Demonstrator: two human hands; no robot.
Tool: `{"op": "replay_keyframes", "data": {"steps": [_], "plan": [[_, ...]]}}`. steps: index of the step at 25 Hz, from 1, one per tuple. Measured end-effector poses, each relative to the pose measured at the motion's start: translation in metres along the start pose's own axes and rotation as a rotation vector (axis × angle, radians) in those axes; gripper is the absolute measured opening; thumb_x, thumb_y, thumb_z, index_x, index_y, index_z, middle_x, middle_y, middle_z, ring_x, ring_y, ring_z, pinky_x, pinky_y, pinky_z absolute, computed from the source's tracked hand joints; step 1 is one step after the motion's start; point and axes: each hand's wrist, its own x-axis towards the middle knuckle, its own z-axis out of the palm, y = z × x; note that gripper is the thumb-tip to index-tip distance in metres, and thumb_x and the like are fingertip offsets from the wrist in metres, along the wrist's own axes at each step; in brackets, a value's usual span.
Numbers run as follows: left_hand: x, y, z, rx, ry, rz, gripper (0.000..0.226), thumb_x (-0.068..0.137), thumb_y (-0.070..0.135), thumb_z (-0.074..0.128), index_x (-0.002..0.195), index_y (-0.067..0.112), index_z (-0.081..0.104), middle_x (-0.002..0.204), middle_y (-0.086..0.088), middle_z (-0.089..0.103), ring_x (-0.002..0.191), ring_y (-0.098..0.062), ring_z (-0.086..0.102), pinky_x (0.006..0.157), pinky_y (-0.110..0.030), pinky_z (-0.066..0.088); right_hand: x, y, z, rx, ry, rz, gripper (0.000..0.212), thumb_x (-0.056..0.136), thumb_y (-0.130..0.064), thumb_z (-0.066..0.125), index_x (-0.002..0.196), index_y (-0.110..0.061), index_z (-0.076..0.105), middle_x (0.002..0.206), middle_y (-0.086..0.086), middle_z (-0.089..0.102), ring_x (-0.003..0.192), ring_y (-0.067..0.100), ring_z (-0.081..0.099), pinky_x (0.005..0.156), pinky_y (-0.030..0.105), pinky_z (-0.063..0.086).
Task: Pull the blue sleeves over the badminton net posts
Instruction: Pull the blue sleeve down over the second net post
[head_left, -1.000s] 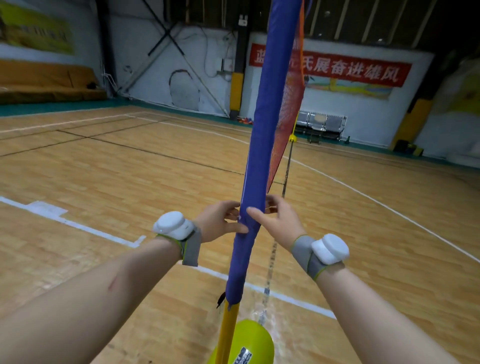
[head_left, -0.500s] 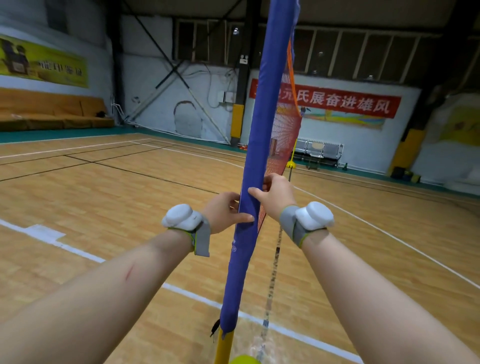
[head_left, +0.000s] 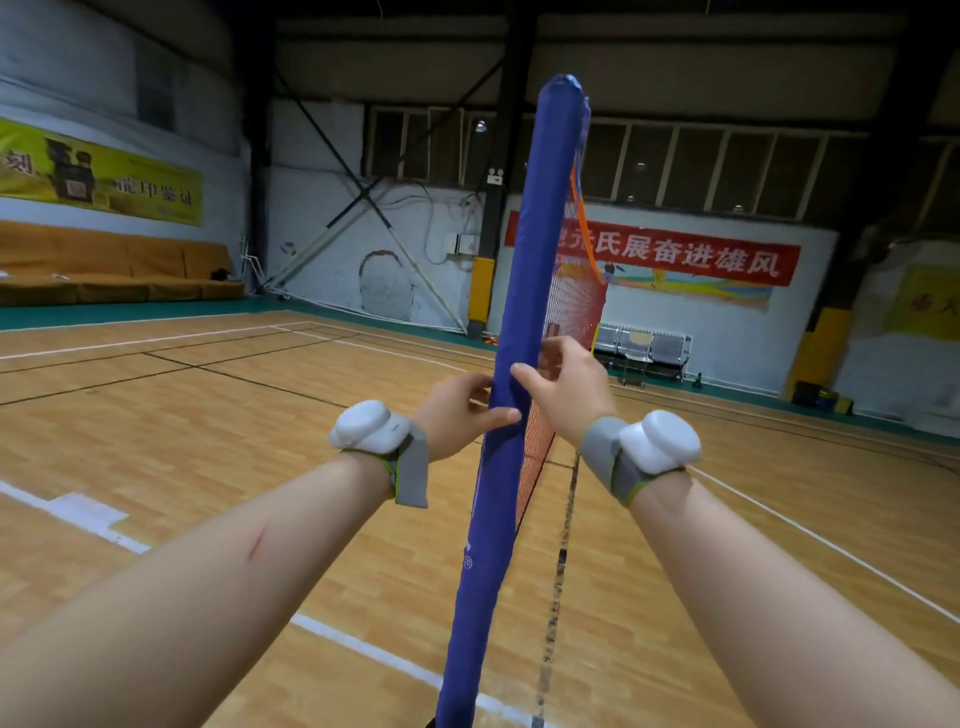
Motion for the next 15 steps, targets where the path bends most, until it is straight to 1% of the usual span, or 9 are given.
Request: {"op": "replay_keyframes", "data": {"steps": [2, 4, 6, 8, 10, 12, 15], "plan": [[0.013, 0.014, -0.01, -0.006, 0.058, 0.06, 0.046, 0.081, 0.03, 0.067, 0.12, 0.008, 0.057, 0.115, -0.007, 0.064, 0.105, -0.019, 0.06, 0.096, -0.038, 0.049, 0.018, -0.013, -0.009, 0.005, 0.039, -0.028, 0.042, 0.084, -0.027, 0.063, 0.119, -0.006, 0.052, 0.114, 0.009, 0.06, 0.104, 0.023, 0.057, 0.092, 0.032, 0.046], [0.027, 0.028, -0.021, 0.001, 0.114, 0.087, 0.045, 0.081, 0.03, 0.067, 0.118, 0.006, 0.057, 0.114, -0.007, 0.065, 0.104, -0.019, 0.061, 0.094, -0.036, 0.049, 0.034, -0.025, -0.02, -0.02, 0.07, -0.06, 0.045, 0.085, -0.027, 0.062, 0.122, -0.007, 0.049, 0.12, 0.01, 0.056, 0.108, 0.024, 0.055, 0.095, 0.033, 0.045], [0.037, 0.039, -0.03, -0.013, 0.141, 0.101, 0.047, 0.081, 0.03, 0.067, 0.119, 0.004, 0.057, 0.113, -0.01, 0.065, 0.104, -0.021, 0.061, 0.093, -0.038, 0.05, 0.044, -0.035, -0.026, -0.043, 0.094, -0.093, 0.048, 0.085, -0.026, 0.062, 0.126, -0.007, 0.045, 0.126, 0.01, 0.051, 0.114, 0.024, 0.051, 0.096, 0.032, 0.041], [0.048, 0.049, -0.038, -0.016, 0.171, 0.113, 0.047, 0.081, 0.031, 0.066, 0.117, 0.003, 0.058, 0.111, -0.012, 0.065, 0.102, -0.023, 0.062, 0.092, -0.041, 0.051, 0.054, -0.044, -0.032, -0.067, 0.128, -0.133, 0.054, 0.086, -0.025, 0.061, 0.132, -0.008, 0.039, 0.132, 0.01, 0.044, 0.12, 0.025, 0.046, 0.098, 0.031, 0.039], [0.056, 0.058, -0.043, 0.015, 0.204, 0.129, 0.043, 0.082, 0.031, 0.065, 0.113, 0.002, 0.059, 0.107, -0.013, 0.066, 0.098, -0.024, 0.062, 0.09, -0.043, 0.051, 0.062, -0.054, -0.037, -0.109, 0.147, -0.186, 0.065, 0.087, -0.025, 0.06, 0.141, -0.01, 0.027, 0.139, 0.011, 0.035, 0.127, 0.027, 0.039, 0.106, 0.036, 0.036], [0.065, 0.065, -0.047, 0.021, 0.24, 0.144, 0.037, 0.082, 0.029, 0.064, 0.107, 0.001, 0.061, 0.102, -0.014, 0.067, 0.095, -0.026, 0.063, 0.088, -0.044, 0.051, 0.07, -0.063, -0.041, -0.187, 0.146, -0.237, 0.074, 0.088, -0.026, 0.058, 0.146, -0.01, 0.014, 0.148, 0.011, 0.023, 0.136, 0.028, 0.027, 0.113, 0.038, 0.026], [0.073, 0.072, -0.051, 0.026, 0.27, 0.142, 0.034, 0.08, 0.025, 0.066, 0.102, -0.001, 0.061, 0.099, -0.016, 0.067, 0.093, -0.028, 0.062, 0.087, -0.045, 0.051, 0.078, -0.075, -0.047, -0.276, 0.135, -0.29, 0.077, 0.091, -0.026, 0.053, 0.147, -0.009, 0.003, 0.156, 0.009, 0.006, 0.144, 0.025, 0.01, 0.117, 0.034, 0.013]]}}
